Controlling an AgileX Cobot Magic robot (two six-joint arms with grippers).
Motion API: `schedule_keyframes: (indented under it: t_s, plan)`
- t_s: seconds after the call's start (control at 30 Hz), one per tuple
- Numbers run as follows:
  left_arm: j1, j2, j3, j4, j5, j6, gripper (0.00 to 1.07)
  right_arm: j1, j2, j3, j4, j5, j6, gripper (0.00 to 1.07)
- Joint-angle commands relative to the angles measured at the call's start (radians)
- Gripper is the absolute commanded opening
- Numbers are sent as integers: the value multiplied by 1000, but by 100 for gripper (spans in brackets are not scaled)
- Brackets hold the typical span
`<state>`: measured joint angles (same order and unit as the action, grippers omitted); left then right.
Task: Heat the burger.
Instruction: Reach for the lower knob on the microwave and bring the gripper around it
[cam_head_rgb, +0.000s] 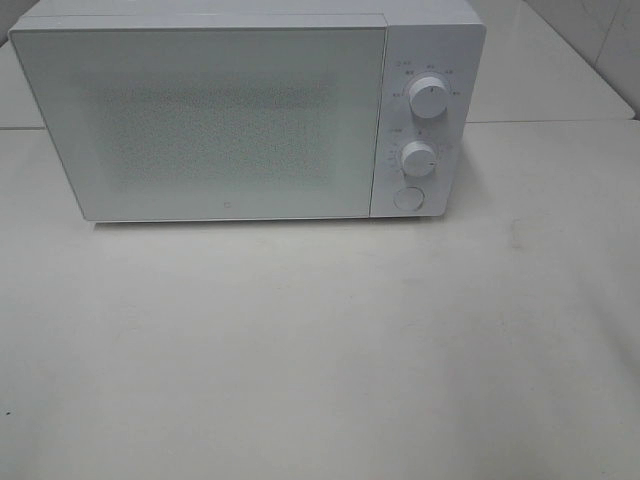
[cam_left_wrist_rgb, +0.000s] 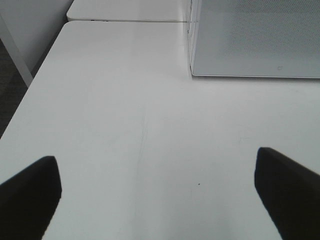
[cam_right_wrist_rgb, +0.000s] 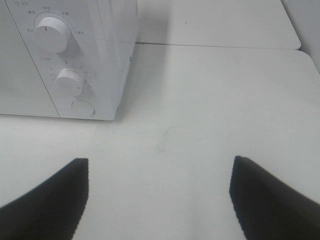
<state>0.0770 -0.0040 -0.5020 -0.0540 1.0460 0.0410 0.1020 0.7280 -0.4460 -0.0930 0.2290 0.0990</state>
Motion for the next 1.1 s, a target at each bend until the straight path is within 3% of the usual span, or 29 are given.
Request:
schedule_keyframes:
  t_s: [0.03,0.83,0.9,0.97,1.0,1.07,1.1]
  plan:
    - [-6,-26,4,-2,-7,-4,100,-8,64,5,0,-103,7,75]
    - [-6,-26,4,-2,-7,-4,100,-5,494,15,46,-807,-30,75]
    - [-6,-26,4,-2,-7,-4,100,31,584,53,148,-1009,-138,75]
    - [-6,-26,4,-2,-7,-4,100,48,607,62,191,-1045,-181,75]
    - [-6,-26,4,-2,-7,-4,100,100,650,74,278,-1120,-268,75]
    - [-6,-26,4,-2,-7,-4,100,123,667,75,313,-1139,-298,75]
    - [-6,-26,4,-2,-7,-4,100,178,699,75,380,-1175,-351,75]
